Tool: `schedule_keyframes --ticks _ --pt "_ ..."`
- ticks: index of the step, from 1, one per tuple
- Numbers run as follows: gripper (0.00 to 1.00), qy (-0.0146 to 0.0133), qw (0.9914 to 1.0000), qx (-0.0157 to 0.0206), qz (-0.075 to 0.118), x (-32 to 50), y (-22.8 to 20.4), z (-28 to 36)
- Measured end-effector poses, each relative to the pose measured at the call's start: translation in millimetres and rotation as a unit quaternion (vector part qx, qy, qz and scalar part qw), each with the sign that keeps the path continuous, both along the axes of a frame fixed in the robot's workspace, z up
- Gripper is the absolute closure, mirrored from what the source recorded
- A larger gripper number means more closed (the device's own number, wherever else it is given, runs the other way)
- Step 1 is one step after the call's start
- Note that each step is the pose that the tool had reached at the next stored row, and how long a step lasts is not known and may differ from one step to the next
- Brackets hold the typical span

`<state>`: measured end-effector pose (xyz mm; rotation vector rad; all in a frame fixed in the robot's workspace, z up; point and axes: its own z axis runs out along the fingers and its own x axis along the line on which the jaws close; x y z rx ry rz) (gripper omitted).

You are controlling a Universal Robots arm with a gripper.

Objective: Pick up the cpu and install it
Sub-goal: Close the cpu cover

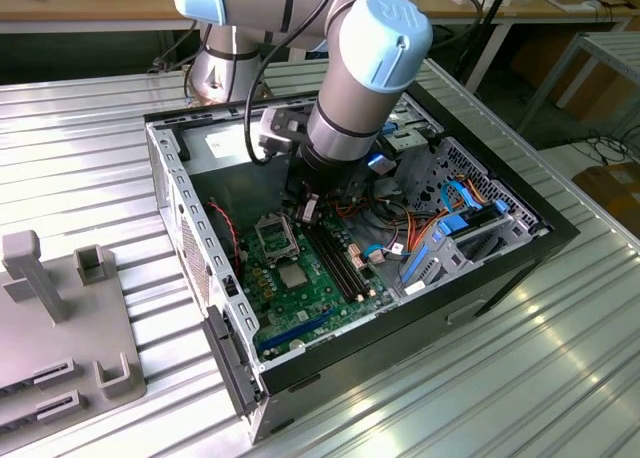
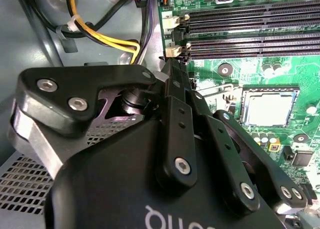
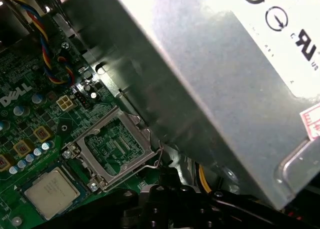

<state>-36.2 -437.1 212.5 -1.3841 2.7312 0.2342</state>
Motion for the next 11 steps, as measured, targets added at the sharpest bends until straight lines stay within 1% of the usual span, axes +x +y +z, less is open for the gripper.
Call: schedule_keyframes --ticks 8,11 --pt "0.89 -0.0001 1.00000 0.0004 0.000 -2.9 0.1 -0.3" --pt "0.89 0.0000 1.00000 0.0011 0.000 -4.3 0.0 -0.3"
